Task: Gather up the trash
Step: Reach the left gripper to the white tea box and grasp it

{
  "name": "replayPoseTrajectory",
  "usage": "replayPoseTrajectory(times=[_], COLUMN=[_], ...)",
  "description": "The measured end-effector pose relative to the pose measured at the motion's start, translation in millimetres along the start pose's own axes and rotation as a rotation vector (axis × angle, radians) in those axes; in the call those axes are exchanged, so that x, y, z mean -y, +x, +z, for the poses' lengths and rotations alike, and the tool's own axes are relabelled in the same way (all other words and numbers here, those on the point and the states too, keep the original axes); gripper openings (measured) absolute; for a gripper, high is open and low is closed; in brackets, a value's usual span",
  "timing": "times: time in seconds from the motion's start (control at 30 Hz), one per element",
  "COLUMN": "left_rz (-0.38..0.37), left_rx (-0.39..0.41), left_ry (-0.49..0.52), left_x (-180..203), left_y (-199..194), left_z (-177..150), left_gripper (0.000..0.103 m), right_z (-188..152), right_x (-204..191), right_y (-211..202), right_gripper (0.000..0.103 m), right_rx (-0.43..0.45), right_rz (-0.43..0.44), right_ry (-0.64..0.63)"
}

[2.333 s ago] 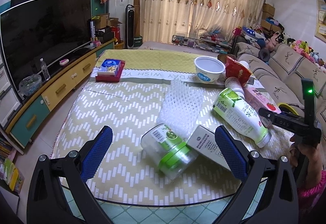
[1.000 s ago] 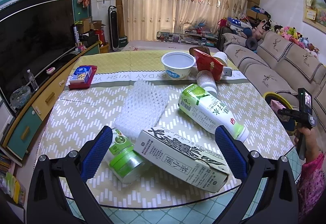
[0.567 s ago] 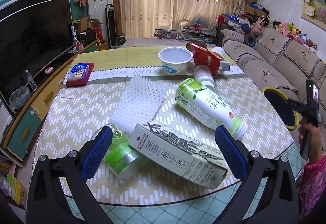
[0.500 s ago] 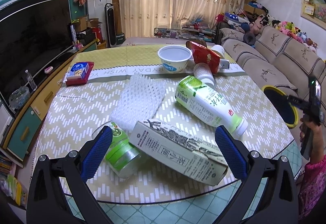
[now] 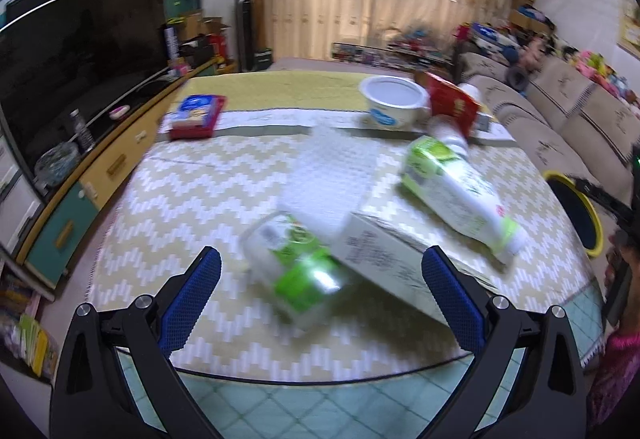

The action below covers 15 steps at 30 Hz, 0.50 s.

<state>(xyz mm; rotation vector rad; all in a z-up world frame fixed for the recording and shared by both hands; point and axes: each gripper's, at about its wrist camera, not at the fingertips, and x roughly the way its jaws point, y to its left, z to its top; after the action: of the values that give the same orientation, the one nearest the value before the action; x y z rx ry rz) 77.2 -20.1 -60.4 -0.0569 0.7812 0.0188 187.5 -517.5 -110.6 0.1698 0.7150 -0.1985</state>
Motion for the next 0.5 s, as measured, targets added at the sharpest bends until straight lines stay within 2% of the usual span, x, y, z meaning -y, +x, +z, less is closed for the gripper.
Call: replayPoseTrajectory(times=[0.07,0.23,0.4,0.5], left_rz=[0.003,-0.101,-0.294,-0.360], left_rx=[-0.016,-0.037,-0.123,-0.165], left_ry=[-0.009,0.048,0.036,0.065], left_x=[-7.5,-1.6,19.4,37.1], left_y=[1.3,-8.7,-9.0,-8.3], left_z=[-0.8,-10.6,-12.5,-12.4], left_gripper=[0.099,0.099,0.099,0.099], right_z=[-0.4,0.8,2.3,0.7], right_x=[3.2,7.1,2.5,-0.5], right_y=[1.7,0.8,1.5,1.6], right_gripper=[0.070,0.070,0.070,0.070], right_rx=[-0.001,0.004,0.006,0.005], right_rz=[0.003,0.002,0.017,0.024], right_ry=[0.002,0.013,0.012,0.004])
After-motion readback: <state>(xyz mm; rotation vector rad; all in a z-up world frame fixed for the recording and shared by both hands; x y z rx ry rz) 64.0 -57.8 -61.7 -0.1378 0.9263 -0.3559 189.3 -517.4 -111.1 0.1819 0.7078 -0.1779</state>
